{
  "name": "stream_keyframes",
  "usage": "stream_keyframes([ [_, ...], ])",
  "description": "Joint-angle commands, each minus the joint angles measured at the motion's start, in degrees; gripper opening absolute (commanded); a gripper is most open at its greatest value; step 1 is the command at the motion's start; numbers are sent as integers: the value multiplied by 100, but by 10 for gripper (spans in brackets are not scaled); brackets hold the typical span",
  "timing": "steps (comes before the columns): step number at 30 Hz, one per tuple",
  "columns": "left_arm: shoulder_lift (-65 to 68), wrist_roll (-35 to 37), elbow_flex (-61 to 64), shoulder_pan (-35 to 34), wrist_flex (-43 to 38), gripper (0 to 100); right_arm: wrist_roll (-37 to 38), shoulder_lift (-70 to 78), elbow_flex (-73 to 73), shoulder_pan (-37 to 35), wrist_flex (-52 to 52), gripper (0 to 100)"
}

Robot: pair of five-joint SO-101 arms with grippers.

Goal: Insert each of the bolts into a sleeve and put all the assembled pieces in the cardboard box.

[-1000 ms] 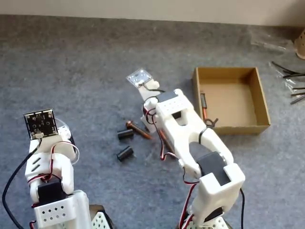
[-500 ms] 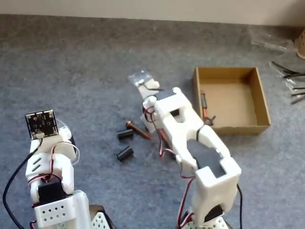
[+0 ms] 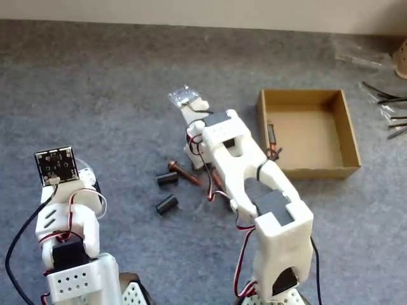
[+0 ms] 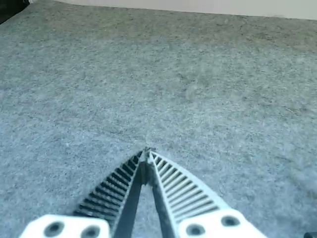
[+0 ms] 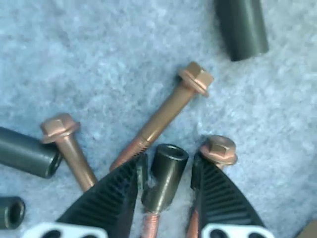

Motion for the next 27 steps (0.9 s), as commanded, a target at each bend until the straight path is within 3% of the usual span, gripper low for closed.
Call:
stream_keyframes([
  [1, -48, 26, -31, 66, -123, 6, -62, -22, -242, 57, 251, 141],
  [23, -48, 26, -31, 66, -123, 6, -62, 365, -259, 40, 145, 138],
  [27, -48, 26, -31, 66, -123, 6, -62, 347, -259, 40, 145, 36],
])
